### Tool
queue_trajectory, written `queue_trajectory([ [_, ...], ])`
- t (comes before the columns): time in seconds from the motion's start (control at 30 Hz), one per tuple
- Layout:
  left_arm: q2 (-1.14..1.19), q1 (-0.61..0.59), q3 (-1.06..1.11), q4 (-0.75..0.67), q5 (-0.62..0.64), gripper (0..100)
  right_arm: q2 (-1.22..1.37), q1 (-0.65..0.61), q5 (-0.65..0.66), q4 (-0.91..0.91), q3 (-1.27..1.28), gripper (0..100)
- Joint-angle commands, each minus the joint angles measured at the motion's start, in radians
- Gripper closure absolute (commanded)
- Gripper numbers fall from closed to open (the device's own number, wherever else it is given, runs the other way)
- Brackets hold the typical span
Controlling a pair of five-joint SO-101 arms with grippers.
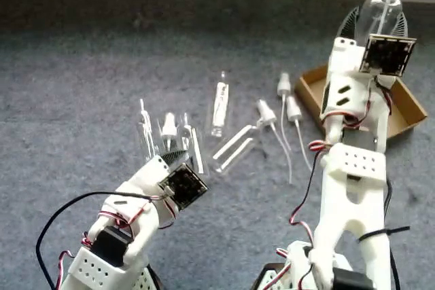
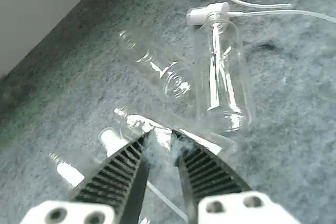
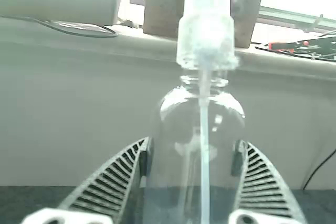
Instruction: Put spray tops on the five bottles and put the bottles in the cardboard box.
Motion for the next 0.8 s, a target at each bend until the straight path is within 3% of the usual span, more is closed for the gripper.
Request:
queue_trajectory([
  [0.0, -0.012, 0.044, 0.019, 0.003, -0.020, 100, -0.156, -0.077, -0.011, 0.004, 0.047, 80.0],
  [0.27, -0.013, 0.090, -0.045, 0.052, -0.017, 100, -0.346, -0.209, -0.011, 0.008, 0.237, 80.0],
  [0.43, -0.013, 0.090, -0.139, 0.176, -0.015, 100, -0.430, -0.285, -0.011, 0.157, 0.292, 80.0],
  [0.77, -0.013, 0.090, -0.289, 0.244, 0.087, 100, -0.541, -0.415, -0.012, 0.329, 0.303, 80.0],
])
